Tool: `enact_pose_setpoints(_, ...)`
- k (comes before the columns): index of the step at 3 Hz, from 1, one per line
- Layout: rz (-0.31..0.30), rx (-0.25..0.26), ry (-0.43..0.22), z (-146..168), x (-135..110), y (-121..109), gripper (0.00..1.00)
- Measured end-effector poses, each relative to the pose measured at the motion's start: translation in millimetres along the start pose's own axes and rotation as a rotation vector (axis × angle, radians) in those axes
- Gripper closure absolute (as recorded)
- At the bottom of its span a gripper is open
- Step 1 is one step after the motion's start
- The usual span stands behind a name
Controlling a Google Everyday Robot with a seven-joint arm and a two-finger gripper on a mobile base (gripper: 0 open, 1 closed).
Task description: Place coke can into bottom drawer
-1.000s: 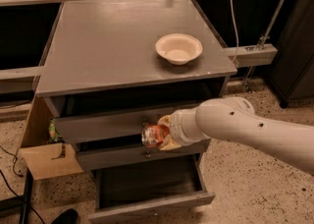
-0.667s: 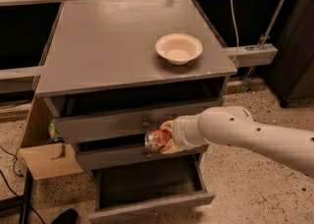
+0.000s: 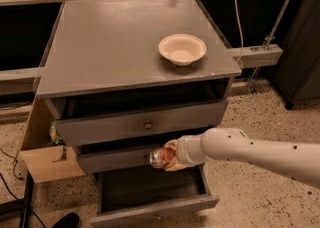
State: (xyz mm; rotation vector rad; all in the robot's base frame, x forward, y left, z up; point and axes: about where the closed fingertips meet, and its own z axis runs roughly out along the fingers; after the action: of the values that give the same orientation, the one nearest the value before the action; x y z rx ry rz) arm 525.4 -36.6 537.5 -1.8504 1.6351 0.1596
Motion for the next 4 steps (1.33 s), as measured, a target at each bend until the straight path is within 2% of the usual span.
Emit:
enact_pose_setpoints(1,-0.01,-0.001,0.006,1.5,-0.3,0.5,1.0)
enact_pose_setpoints(2,0.011,0.002,0.007,19.2,30.5,6.6,1.0)
enact_pose_setpoints(4,0.103,-0.03,-0.024,83.9,98.4,44.2,1.0)
